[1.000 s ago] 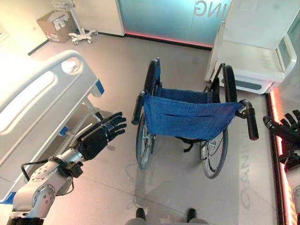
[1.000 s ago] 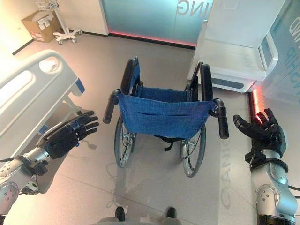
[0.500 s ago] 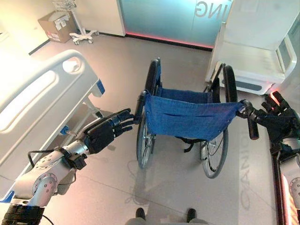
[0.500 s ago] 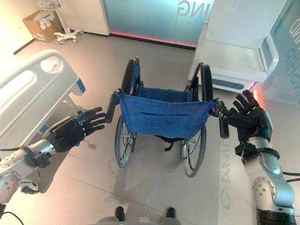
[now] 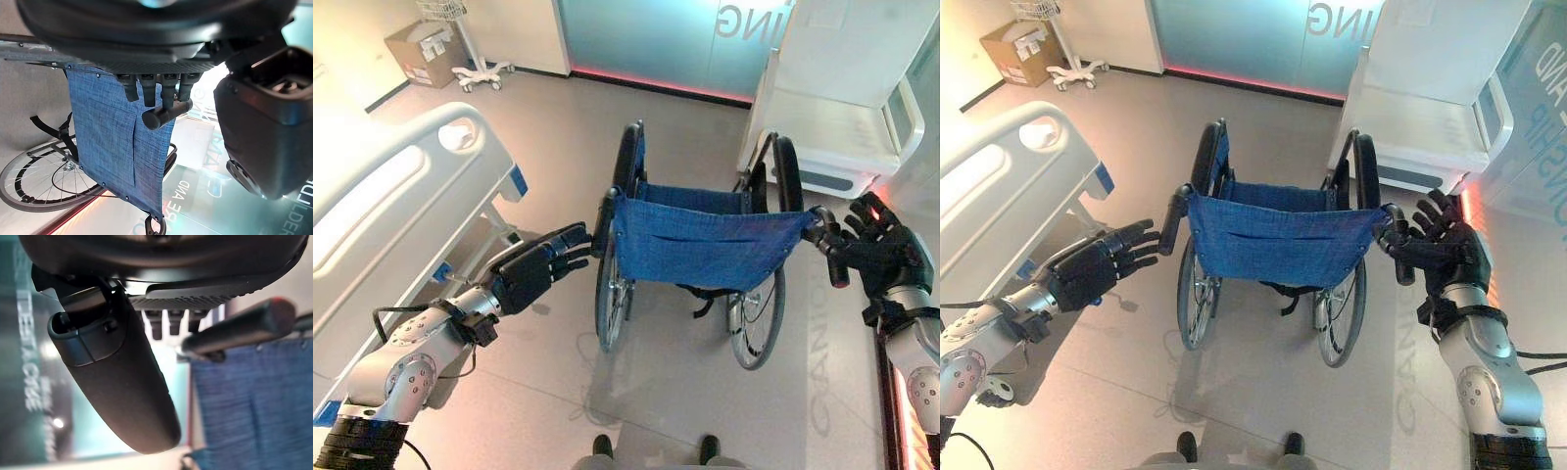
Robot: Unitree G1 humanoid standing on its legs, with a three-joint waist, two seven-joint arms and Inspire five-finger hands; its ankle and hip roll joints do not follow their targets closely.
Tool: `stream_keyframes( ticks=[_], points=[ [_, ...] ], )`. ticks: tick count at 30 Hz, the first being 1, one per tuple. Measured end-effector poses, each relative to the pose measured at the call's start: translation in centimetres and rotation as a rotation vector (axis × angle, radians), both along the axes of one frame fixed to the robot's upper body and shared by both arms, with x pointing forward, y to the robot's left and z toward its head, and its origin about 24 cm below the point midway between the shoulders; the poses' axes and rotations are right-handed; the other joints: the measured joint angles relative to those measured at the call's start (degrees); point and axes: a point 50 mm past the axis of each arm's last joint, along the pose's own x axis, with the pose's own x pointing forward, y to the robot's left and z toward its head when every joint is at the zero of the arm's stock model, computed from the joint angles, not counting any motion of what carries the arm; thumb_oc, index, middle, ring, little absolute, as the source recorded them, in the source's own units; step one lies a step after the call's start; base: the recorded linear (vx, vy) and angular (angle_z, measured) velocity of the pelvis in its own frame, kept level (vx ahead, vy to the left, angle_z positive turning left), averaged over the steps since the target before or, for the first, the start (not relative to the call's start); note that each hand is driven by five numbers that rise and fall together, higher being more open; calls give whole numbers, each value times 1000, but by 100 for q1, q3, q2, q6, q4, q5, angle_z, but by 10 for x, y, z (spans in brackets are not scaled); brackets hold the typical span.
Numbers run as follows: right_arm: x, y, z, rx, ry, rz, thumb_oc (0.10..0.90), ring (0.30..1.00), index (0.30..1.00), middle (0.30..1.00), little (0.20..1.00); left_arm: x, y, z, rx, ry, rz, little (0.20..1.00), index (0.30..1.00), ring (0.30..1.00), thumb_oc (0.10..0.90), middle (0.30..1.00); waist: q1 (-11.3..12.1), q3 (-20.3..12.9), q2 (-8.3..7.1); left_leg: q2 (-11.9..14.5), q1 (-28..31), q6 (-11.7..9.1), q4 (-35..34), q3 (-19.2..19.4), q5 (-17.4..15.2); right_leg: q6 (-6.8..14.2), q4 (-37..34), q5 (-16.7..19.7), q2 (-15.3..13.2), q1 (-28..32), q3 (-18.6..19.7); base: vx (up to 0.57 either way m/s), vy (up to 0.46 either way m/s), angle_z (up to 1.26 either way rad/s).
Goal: Push the wheelchair next to the bed
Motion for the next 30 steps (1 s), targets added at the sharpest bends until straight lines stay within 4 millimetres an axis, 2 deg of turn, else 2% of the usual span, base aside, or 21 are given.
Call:
stream_keyframes(
  ticks=[5, 9, 15, 20, 24, 29, 30],
  points=[
    [9, 0, -4, -78, 58, -9, 800, 900, 900, 900, 900, 5, -3, 1, 11, -1, 1, 900, 900, 900, 800, 900, 21, 5, -8, -2, -2, 0, 0, -2, 0, -1, 0, 5, -1, -1, 0, 42, -4, 0],
    [15, -3, -6, -77, 81, -21, 800, 900, 900, 900, 900, 10, -4, 2, 13, -4, 0, 900, 900, 900, 800, 900, 58, 21, -36, -2, -3, 1, 1, -8, 0, -1, 0, 7, 0, -4, 0, 53, -6, -1],
    [24, -7, -11, -96, 126, -46, 800, 900, 900, 900, 900, 17, -7, 6, 24, -14, -11, 900, 900, 900, 800, 900, 100, 102, -163, -7, 0, 2, 1, -12, 0, -2, 0, 7, -1, -5, -2, 59, 1, 0],
    [30, -15, -8, -142, 142, -122, 800, 900, 900, 900, 900, 18, -12, 3, 30, 3, -33, 900, 900, 900, 800, 900, 90, 271, -118, -12, 1, 2, 2, -23, 0, -3, 0, 8, -3, -8, -2, 35, -2, -1],
    [35, -23, 5, -193, 138, -164, 800, 900, 900, 900, 900, 18, -17, -3, 32, 25, -55, 900, 900, 900, 800, 900, 54, 435, -53, -12, -9, 2, 2, -54, 0, -3, 0, 8, -3, -14, -9, 0, 0, 0],
    [42, -27, 11, -183, 143, -190, 800, 900, 900, 900, 900, 22, -22, 2, 33, 10, -76, 900, 900, 900, 800, 900, 76, 444, -38, -13, -16, 2, 2, -90, -1, -3, 0, 8, -4, -13, -26, 3, -1, 1],
    [43, -27, 11, -179, 155, -191, 715, 773, 773, 773, 773, 23, -22, 3, 34, 4, -77, 900, 900, 900, 800, 900, 81, 445, -37, -14, -17, 2, 2, -100, -1, -4, 0, 8, -4, -13, -29, 0, 0, 0]
  ],
)
